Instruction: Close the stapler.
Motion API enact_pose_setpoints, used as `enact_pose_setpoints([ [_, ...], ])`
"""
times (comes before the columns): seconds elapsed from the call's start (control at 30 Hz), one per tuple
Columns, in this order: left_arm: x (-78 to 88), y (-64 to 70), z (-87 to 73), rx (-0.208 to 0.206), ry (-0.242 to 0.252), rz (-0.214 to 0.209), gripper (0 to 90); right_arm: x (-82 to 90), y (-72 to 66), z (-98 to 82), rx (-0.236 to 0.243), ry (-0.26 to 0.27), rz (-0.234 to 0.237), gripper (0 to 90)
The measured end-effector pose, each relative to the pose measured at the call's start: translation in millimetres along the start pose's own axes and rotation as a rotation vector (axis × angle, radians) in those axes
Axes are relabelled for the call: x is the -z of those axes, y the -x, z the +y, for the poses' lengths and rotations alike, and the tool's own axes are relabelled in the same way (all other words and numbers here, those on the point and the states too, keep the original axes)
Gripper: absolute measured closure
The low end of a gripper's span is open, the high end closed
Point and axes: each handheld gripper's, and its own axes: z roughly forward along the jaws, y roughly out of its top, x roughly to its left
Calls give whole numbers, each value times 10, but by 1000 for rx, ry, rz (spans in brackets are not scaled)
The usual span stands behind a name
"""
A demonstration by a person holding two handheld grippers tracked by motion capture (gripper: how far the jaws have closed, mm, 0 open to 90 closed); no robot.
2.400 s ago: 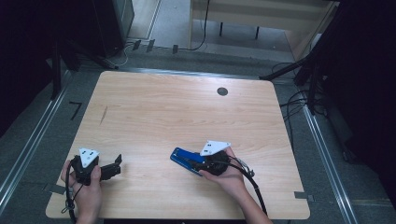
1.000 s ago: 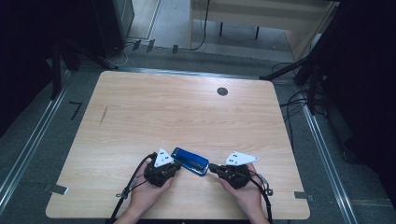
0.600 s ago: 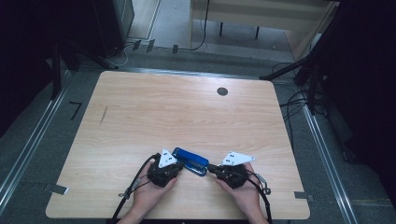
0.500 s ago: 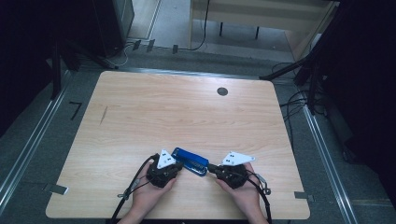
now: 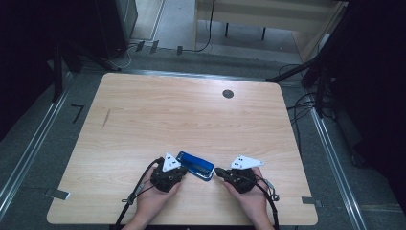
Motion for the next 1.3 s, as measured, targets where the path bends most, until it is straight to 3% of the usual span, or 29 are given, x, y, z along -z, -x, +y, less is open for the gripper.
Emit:
enact_pose_setpoints([
  [0.63, -2, 1, 1, -4, -4, -4, 900, -47, -16, 3, 15, -13, 12, 900],
  [1.3, -4, 19, 3, -15, -6, 3, 900, 13, -45, 75, 38, 21, 40, 900],
])
